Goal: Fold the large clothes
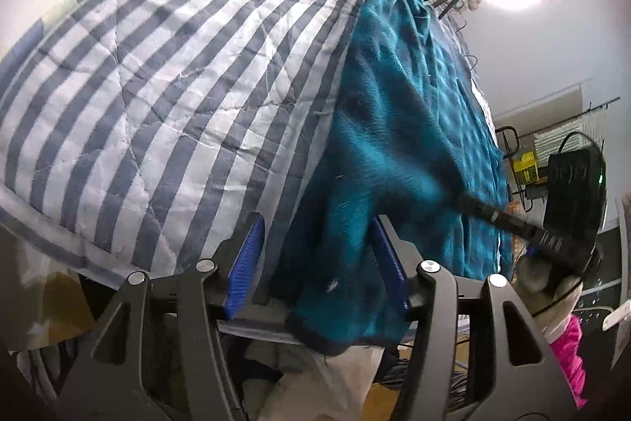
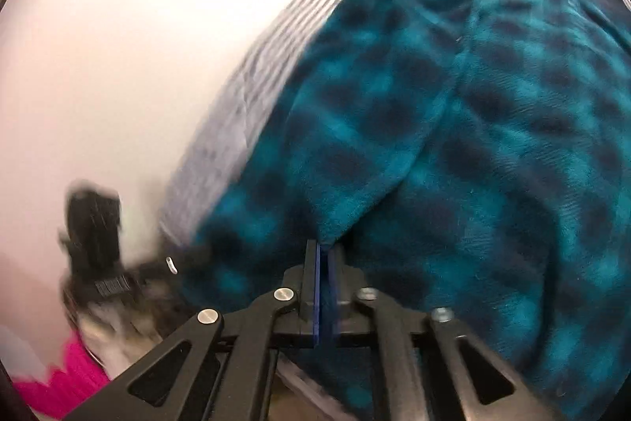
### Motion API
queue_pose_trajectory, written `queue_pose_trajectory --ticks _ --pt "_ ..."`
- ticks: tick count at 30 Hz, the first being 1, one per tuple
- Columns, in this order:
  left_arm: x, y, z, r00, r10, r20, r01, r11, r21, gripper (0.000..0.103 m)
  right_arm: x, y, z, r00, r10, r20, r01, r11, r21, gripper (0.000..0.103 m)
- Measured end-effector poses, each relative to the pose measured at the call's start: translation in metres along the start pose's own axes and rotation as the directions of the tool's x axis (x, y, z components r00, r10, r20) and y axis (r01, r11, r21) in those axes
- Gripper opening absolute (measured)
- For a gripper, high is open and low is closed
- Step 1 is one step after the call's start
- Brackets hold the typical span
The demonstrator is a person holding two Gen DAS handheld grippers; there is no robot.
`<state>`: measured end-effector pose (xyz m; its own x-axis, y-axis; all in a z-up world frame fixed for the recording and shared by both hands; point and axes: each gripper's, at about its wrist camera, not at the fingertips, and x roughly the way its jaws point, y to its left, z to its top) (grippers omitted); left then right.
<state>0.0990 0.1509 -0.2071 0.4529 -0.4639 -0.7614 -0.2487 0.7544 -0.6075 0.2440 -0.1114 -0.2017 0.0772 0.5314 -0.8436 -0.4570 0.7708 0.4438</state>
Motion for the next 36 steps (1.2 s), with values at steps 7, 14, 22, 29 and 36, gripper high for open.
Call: queue_pose_trajectory --ticks 7,14,22,29,36 --pt "-0.001 -0.009 0.009 0.998 0.063 0.021 -0.064 0.995 0.073 0.058 -0.056 -0.025 0.021 0.987 0.03 0.157 -0.034 0.999 0.021 0.044" --pt "0.008 0.001 0.01 1.0 0.015 -0.019 -0.014 0.999 0.039 0.059 0.004 -0.026 0.016 0.992 0.13 0.005 -0.13 0.988 0.086 0.048" --pt "0.007 0.002 0.007 1.0 -0.007 -0.025 0.008 1.0 0.03 0.059 0.006 -0.001 0.014 0.958 0.284 0.043 -0.287 0.952 0.109 0.001" --pt "0.0 0.002 0.0 0.999 -0.032 -0.038 0.034 0.999 0.038 0.059 -0.005 -0.011 0.013 0.982 0.184 0.042 -0.188 0.976 0.111 0.033" --pt "0.005 0.002 -0.004 0.998 -0.041 -0.039 0.042 0.999 0.018 0.059 0.009 -0.017 0.011 0.959 0.285 0.013 -0.284 0.95 0.128 0.04"
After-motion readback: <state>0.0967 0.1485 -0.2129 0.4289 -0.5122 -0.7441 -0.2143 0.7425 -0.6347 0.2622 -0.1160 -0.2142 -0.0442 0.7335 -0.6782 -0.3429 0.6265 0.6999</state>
